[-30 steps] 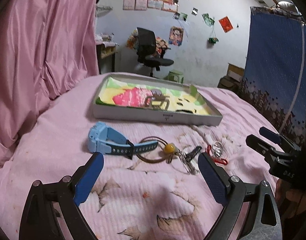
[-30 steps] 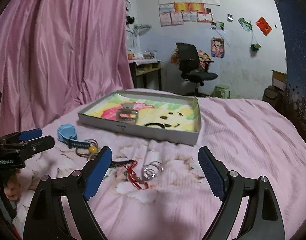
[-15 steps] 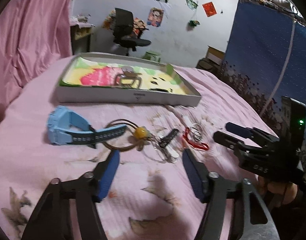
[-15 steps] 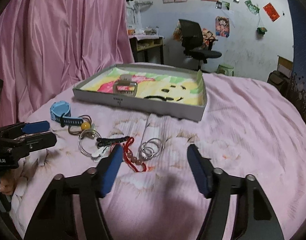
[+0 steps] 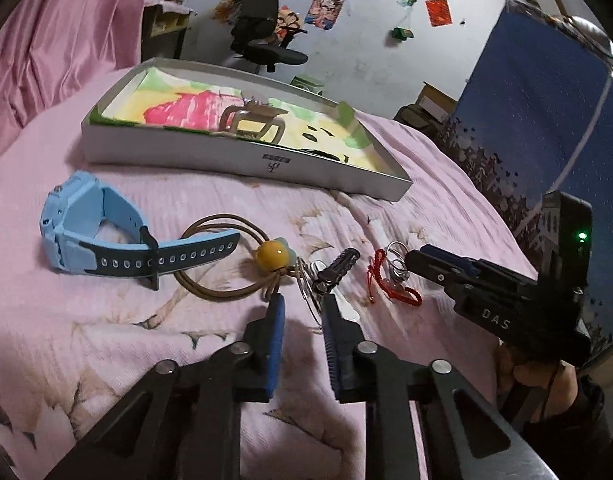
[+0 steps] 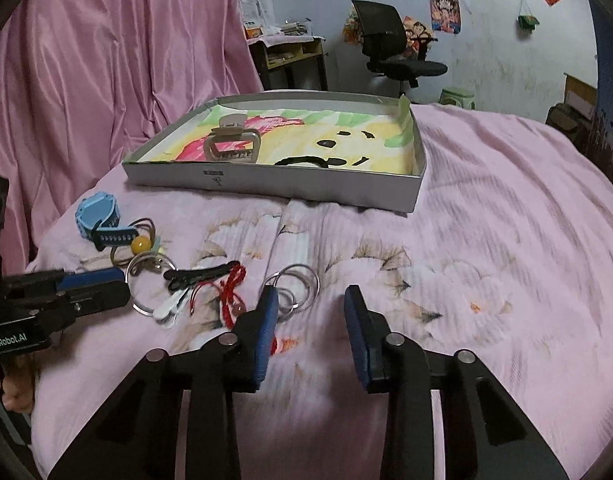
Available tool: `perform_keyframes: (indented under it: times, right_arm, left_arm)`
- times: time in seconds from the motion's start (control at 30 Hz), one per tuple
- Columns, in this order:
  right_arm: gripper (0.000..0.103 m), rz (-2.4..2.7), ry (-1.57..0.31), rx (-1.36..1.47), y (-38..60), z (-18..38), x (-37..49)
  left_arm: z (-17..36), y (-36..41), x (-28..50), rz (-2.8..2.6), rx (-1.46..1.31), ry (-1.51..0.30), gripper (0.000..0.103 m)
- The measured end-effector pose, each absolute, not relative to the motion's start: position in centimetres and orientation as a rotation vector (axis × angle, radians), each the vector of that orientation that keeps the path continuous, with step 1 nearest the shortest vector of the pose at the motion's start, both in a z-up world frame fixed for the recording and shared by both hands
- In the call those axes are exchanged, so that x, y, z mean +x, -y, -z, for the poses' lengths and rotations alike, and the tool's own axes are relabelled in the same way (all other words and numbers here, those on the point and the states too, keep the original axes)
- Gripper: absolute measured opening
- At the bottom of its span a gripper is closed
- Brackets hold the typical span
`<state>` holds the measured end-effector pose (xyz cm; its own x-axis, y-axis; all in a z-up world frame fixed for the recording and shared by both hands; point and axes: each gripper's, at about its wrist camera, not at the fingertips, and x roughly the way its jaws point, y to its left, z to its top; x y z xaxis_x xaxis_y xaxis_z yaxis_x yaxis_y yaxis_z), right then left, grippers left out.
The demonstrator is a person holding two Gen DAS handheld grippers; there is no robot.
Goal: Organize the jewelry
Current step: 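Grasp a silver ring with the left tool while the right tool grasps silver rings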
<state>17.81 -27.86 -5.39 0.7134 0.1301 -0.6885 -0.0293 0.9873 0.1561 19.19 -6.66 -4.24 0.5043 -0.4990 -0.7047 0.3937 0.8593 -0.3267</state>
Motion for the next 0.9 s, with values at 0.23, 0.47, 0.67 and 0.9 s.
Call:
perform_keyframes:
  times: [0.23,0.47,0.67,0.9]
  right_arm:
    - [0.019,-0.109,-0.817,0.184,28.3,6.2,19.5]
    - [0.006,-0.135,-0.826,0.165,27.6,6.3,19.7]
    - [0.003,-0.148,-0.801,0.161,27.6,6.0,19.2]
    - [0.002,-0.151,-0.698,0.175,28.1,4.5,18.3]
  left_arm:
    - [4.5,6.9,19.4,0.547,-0.138,-0.906,0.008]
    - [4.4,6.9,19.3,0.558,-0.139,-0.897,0.004]
    - [3.8,7.0,18.8,0.570,-0.133,-0.849,0.003]
    - [2.3,6.8,18.2,0.586,-0.142,-0.784,0.003]
